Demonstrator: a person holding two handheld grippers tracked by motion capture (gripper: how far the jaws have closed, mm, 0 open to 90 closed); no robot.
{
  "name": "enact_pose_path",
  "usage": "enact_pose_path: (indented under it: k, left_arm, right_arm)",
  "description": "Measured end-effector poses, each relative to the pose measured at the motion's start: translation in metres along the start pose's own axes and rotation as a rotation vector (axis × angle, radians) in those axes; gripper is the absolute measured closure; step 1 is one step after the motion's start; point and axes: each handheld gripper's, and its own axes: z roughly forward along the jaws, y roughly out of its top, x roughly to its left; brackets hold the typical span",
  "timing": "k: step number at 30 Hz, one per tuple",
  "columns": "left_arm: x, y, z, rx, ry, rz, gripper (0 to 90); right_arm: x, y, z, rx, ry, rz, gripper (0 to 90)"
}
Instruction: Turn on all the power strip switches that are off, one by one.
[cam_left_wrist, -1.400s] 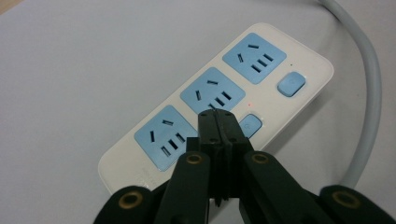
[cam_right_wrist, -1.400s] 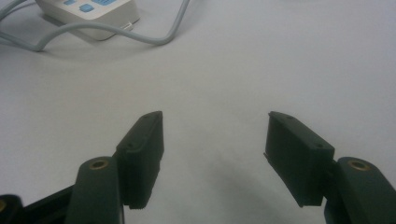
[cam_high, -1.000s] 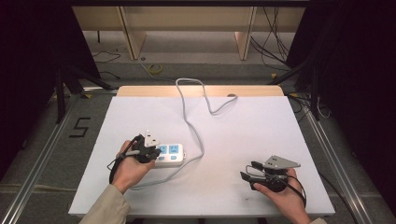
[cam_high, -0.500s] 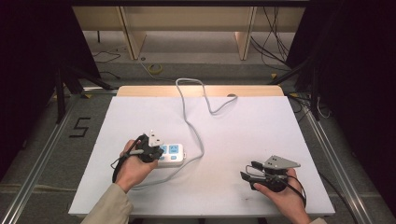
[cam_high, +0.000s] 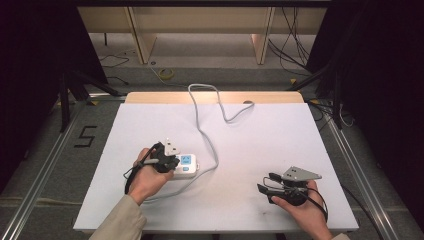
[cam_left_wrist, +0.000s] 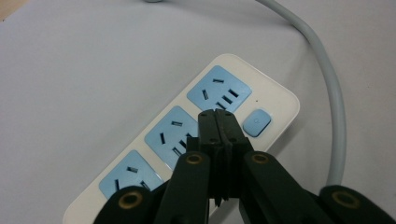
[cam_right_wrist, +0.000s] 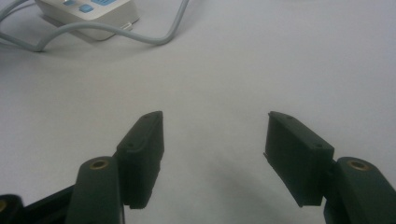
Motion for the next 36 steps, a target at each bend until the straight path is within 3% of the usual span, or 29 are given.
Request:
enact_pose_path:
  k: [19, 36]
  left_arm:
    - [-0.01, 0.011, 0.01, 0.022, -0.018, 0.03, 89.9]
    - [-0.015, 0.017, 0.016, 0.04, -0.045, 0.028, 89.9]
  right_arm:
    - [-0.001, 0.0, 0.0, 0.003, 0.002, 0.003, 38.1]
    - [-0.001, 0.0, 0.001, 0.003, 0.003, 0.001, 38.1]
